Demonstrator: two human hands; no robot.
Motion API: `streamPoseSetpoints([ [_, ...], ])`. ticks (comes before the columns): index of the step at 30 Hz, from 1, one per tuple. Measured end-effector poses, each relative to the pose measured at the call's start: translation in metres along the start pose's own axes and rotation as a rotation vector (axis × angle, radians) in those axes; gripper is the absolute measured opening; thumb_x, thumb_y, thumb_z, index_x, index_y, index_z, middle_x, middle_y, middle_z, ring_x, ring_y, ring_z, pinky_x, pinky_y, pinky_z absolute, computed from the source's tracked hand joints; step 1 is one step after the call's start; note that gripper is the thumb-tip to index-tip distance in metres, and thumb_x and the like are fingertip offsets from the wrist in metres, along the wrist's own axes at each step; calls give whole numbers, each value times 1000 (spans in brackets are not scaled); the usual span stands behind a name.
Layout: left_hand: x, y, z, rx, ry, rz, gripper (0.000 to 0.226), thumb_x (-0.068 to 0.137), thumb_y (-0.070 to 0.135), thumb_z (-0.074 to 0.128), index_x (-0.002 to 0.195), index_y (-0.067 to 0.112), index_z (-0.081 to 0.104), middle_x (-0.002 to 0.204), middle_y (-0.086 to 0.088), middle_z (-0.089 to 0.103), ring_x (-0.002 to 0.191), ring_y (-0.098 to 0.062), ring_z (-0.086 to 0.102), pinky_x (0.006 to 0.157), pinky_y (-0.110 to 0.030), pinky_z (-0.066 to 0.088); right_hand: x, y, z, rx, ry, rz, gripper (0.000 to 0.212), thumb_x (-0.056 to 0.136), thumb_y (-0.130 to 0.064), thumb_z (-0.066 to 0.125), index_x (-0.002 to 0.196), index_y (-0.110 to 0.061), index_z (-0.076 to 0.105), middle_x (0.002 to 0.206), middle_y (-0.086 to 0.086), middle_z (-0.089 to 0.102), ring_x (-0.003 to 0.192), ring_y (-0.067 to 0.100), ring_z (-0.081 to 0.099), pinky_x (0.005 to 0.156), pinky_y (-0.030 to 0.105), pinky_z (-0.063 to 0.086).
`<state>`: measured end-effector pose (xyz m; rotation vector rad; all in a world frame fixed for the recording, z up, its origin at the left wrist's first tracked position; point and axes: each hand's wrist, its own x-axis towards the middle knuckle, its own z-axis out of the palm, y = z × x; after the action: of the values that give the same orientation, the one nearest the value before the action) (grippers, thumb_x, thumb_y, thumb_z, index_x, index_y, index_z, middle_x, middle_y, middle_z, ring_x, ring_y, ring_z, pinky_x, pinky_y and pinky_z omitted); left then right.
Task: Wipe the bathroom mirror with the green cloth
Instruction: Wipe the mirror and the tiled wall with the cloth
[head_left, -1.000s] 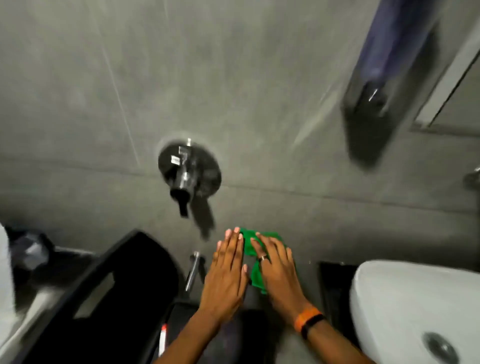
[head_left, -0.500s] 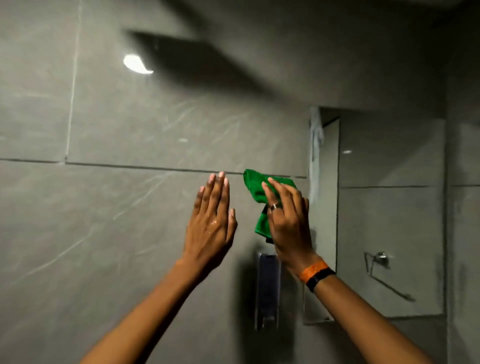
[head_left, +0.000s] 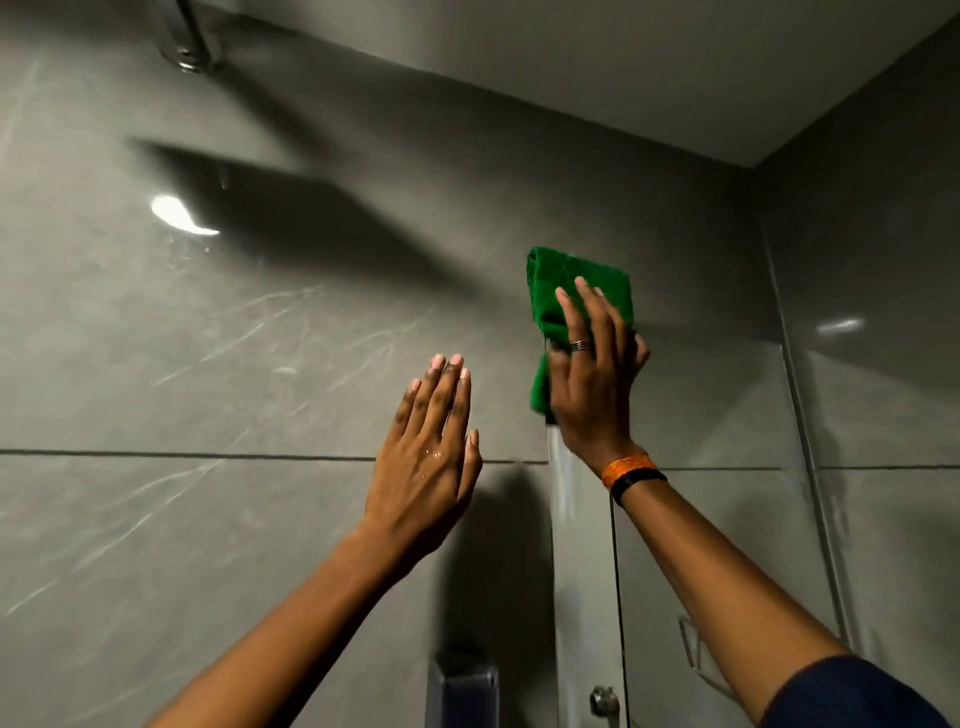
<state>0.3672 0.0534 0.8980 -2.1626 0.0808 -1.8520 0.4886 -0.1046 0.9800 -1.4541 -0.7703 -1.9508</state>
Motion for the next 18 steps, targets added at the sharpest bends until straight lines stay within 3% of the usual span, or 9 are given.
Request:
streamPoseSetpoints([
  [2, 1, 2, 13, 7, -7, -1, 61, 102, 33, 20, 155, 2, 18, 166, -16, 15, 155, -26, 7, 126, -47, 18, -3, 15, 21, -7, -315, 11, 67, 94, -58, 33, 155, -31, 24, 168, -3, 9, 156, 16, 5, 122, 56, -5],
  [4, 1, 2, 24, 18, -24, -6, 62, 102, 34, 20, 155, 2, 18, 165, -16, 15, 154, -27, 8, 125, -47, 20, -12, 28, 42, 53, -517, 32, 70, 93, -65, 27, 155, -33, 22, 168, -5, -2, 155, 14, -6, 121, 63, -11],
  [10, 12, -4, 58, 79, -42, 49, 62, 102, 36, 23, 155, 3, 20, 165, -15, 17, 154, -27, 11, 125, -46, 20, -24, 36, 78, -48, -340, -25, 67, 100, -53, 18, 159, -22, 8, 169, 2, 4, 156, 20, 0, 126, 56, 9],
  [13, 21, -5, 68, 98, -41, 56, 63, 101, 36, 23, 154, 2, 22, 164, -17, 20, 153, -29, 14, 124, -44, 14, -20, 44, 81, -38, -316, -58, 64, 101, -48, 21, 158, -22, 11, 168, 2, 8, 156, 19, 3, 126, 54, 11],
  [18, 29, 0, 82, 107, -44, 69, 63, 101, 37, 22, 154, 1, 23, 163, -18, 22, 153, -30, 14, 125, -47, 20, -15, 61, 80, -61, -295, -83, 61, 101, -43, 24, 158, -25, 13, 168, 1, 10, 156, 19, 5, 125, 57, 10],
])
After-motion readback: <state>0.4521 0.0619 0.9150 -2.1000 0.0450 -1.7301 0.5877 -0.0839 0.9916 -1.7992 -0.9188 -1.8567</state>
